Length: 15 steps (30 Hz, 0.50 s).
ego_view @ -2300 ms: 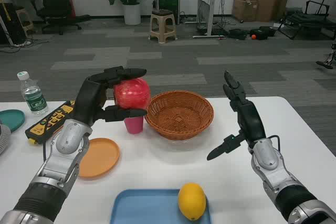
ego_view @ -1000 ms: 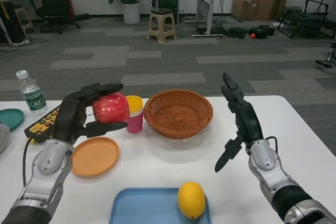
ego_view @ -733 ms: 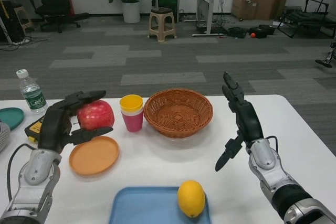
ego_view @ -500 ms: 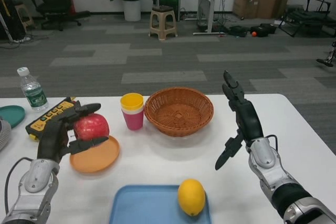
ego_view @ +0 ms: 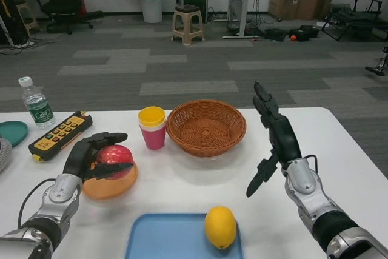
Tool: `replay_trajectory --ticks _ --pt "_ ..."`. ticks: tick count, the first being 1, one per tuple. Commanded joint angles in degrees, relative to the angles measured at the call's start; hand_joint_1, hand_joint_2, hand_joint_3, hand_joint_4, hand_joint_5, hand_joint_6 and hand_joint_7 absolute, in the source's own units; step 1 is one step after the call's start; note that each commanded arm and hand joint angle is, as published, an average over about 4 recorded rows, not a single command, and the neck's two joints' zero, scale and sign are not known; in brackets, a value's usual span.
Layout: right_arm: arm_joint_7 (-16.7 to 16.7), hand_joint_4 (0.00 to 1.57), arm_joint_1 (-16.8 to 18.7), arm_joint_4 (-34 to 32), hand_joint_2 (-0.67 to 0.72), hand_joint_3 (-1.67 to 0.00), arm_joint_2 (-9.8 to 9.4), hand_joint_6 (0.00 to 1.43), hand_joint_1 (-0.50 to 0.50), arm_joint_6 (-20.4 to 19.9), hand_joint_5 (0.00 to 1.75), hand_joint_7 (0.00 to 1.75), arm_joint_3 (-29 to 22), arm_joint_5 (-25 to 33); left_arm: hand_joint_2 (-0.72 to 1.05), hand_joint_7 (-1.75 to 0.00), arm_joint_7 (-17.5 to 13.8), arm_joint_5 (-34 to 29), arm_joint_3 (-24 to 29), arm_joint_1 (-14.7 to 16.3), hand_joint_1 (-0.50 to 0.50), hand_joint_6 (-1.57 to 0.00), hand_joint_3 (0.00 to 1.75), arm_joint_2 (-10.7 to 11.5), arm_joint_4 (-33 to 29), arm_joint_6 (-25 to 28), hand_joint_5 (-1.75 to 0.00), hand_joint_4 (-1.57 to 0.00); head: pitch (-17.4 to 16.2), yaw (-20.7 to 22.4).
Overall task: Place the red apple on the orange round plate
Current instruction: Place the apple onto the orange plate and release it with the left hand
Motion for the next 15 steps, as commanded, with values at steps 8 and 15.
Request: replay_trajectory --ticks 8,15 --pt "-0.4 0.00 0.5 -1.2 0.72 0.00 0.03 0.00 -0.38 -0.2 0.00 0.05 0.4 0.4 1.05 -0.35 1.1 1.5 0.5 -0.3 -0.50 -1.13 0.09 1.2 3.8 2.2 -1.75 -1.36 0.0 0.8" --pt "-0.4 0.00 0.5 -1.5 0.72 0.00 -0.06 0.00 -0.38 -0.2 0.00 0.02 0.5 0.4 1.05 -0.35 1.1 1.7 0.3 -0.2 -0.50 -1.13 0.09 1.3 5.3 4.8 -1.75 -1.35 0.6 0.8"
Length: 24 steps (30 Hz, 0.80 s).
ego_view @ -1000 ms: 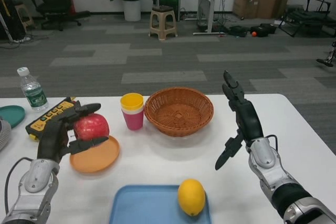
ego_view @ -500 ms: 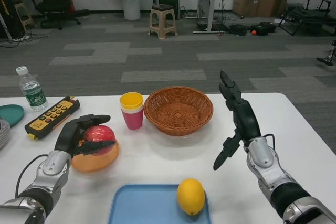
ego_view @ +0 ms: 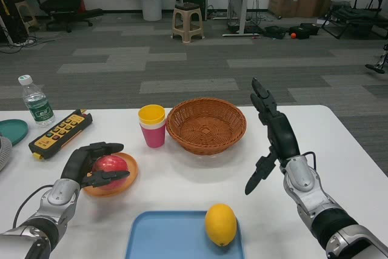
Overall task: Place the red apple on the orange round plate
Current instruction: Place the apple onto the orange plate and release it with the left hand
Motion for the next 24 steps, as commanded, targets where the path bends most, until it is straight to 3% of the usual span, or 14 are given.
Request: replay_trajectory --ticks 1,11,14,24 --pt "-0.4 0.00 0.6 -0.7 0.72 0.00 -0.06 0.00 -0.38 -0.2 0.00 0.02 -0.1 0.4 1.05 -0.35 0.5 0.3 0.0 0.2 -0.50 -1.13 0.09 0.6 0.6 2.2 -1.75 -1.35 0.2 0.1" --pt "-0.4 0.00 1.7 -2.6 0.72 0.00 -0.20 0.00 -0.33 -0.2 0.00 0.02 0.1 0.5 1.05 -0.35 0.6 2.4 -0.2 0.2 -0.50 -1.15 0.09 1.7 1.3 7.3 -1.75 -1.38 0.1 0.9" --pt "-0.4 0.00 2.1 -3.4 0.72 0.00 -0.33 0.00 -0.33 -0.3 0.00 0.07 0.4 0.5 1.05 -0.35 0.9 2.3 -0.1 0.2 -0.50 -1.15 0.09 1.9 1.5 7.5 -1.75 -1.38 0.2 1.3" --pt "-0.4 0.00 3.0 -5.5 0.72 0.00 -0.57 0.00 -0.33 -0.3 0.00 0.02 0.9 0.5 1.05 -0.35 1.1 2.1 3.5 0.1 -0.50 -1.15 0.09 1.8 1.2 7.6 -1.75 -1.38 0.3 2.1"
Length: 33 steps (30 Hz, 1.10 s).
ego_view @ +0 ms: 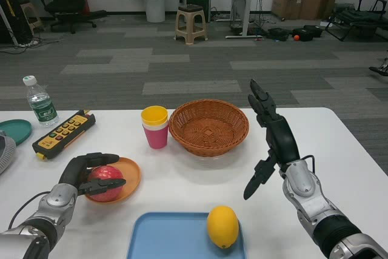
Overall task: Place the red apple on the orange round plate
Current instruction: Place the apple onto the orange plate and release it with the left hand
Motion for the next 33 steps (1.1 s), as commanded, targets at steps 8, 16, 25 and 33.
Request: replay_trajectory --ticks 8,16,25,33 --pt "-0.6 0.00 1.2 -0.7 0.72 0.00 -0.54 0.00 -0.33 -0.3 0.00 0.05 0.2 0.3 1.05 -0.35 2.1 0.0 2.1 -0.8 -0.50 -1.15 0.09 1.2 -1.4 0.3 -1.75 -1.37 -0.4 0.1" --pt "-0.6 0.00 1.2 -0.5 0.72 0.00 -0.54 0.00 -0.33 -0.3 0.00 0.05 0.4 0.4 1.05 -0.31 4.6 0.8 1.9 -2.0 -0.50 -1.09 0.09 1.2 -1.4 3.1 -1.75 -1.30 -0.4 0.3" --pt "-0.6 0.00 1.4 -0.9 0.72 0.00 -0.54 0.00 -0.33 -0.3 0.00 0.03 0.4 0.3 1.05 -0.12 4.7 1.3 2.0 -2.4 -0.50 -0.64 0.09 0.9 -0.9 6.3 -1.00 -0.57 -0.7 0.4" --pt "-0.6 0.00 1.4 -0.7 0.72 0.00 -0.56 0.00 -0.33 -0.3 0.00 0.05 0.6 0.4 1.05 -0.03 4.2 1.6 1.6 -1.9 -0.50 -0.29 0.09 0.8 -1.2 5.4 -0.44 -0.12 -0.7 0.5"
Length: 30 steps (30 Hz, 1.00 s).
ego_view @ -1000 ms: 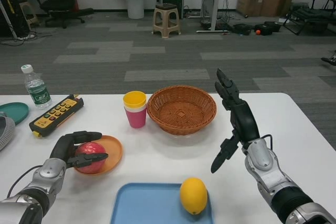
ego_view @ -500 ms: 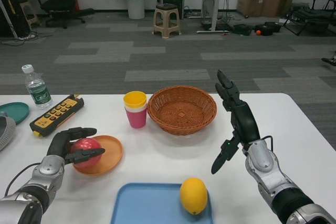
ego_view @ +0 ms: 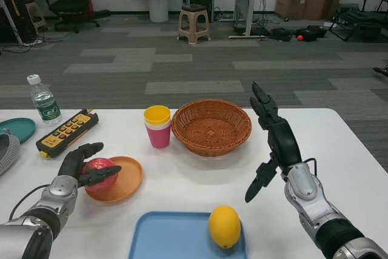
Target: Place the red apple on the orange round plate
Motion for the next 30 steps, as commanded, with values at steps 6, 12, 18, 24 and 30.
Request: replay_trajectory --ticks 6,12,18,24,30 --pt "-0.4 0.00 0.8 0.1 0.72 0.00 -0.41 0.00 -0.33 -0.3 0.00 0.03 0.0 0.2 1.05 0.00 0.0 0.7 -0.6 0.0 -0.50 -0.11 0.09 0.4 0.1 -1.5 -0.23 0.00 -0.2 0.1" --pt "-0.4 0.00 0.8 0.5 0.72 0.00 -0.28 0.00 -0.33 -0.3 0.00 0.00 0.1 0.2 1.05 0.00 -0.2 0.7 -1.4 0.1 -0.50 -0.08 0.09 0.5 0.1 -3.1 -0.18 0.00 -0.2 0.1" --pt "-0.4 0.00 0.8 0.6 0.72 0.00 -0.15 0.00 -0.33 -0.3 0.00 0.03 0.1 0.1 1.03 0.00 -0.2 1.6 -1.2 0.3 -0.50 -0.01 0.09 0.5 0.1 -5.3 -0.10 0.00 -0.4 0.0" --pt "-0.4 0.00 0.8 0.6 0.72 0.00 -0.06 0.00 -0.33 -0.3 0.00 0.03 0.1 0.1 0.69 0.00 -0.5 1.0 1.7 0.7 -0.50 0.00 0.09 0.5 0.1 -11.1 -0.08 0.00 -0.5 0.2" --pt "-0.4 0.00 0.6 1.1 0.72 0.00 -0.06 0.00 -0.33 -0.3 0.00 0.03 0.1 0.1 -0.06 0.00 -5.0 -7.7 2.8 1.7 -0.50 0.00 0.09 0.4 -2.4 -18.7 -0.10 0.00 -0.7 -0.1"
